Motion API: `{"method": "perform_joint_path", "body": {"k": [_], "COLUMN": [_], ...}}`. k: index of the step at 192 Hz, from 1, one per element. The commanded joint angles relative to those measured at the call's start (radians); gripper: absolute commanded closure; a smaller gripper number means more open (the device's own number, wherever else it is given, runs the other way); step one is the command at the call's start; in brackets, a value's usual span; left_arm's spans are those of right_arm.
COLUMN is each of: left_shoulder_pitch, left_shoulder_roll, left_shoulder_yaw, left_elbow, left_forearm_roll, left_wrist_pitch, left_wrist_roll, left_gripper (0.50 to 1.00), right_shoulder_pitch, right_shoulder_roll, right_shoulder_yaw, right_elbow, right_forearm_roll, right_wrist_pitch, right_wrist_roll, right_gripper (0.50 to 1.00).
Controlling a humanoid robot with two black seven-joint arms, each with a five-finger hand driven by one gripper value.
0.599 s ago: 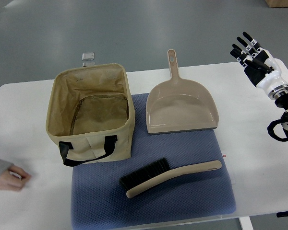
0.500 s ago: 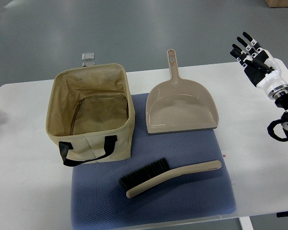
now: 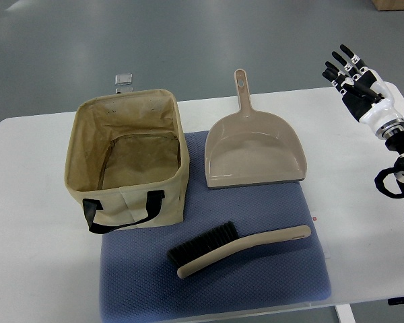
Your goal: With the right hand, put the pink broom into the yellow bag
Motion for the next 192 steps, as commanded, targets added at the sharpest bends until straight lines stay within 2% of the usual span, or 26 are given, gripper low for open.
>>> {"method": "perform_joint_path", "body": {"k": [1, 192], "left_shoulder_pitch": [0.0, 0.0], "left_shoulder_roll": [0.0, 0.0], "left_shoulder_yaw": [0.001, 0.001], "left_elbow": [0.0, 0.0], "left_forearm_roll": [0.0, 0.0], "left_wrist_pitch": [0.0, 0.0], "left_wrist_roll": [0.0, 0.0], "left_gripper": [0.5, 0.5], "right_shoulder_pitch": [-0.001, 0.008], "right_shoulder_roll": [0.0, -0.014], "right_shoulder_yaw": [0.0, 0.003], "right_elbow": [0.0, 0.002], "right_forearm_roll": [0.0, 0.0], "right_wrist_pitch": [0.005, 0.038], "right_wrist_roll": [0.001, 0.001], "right_gripper": [0.57, 0.57]}}
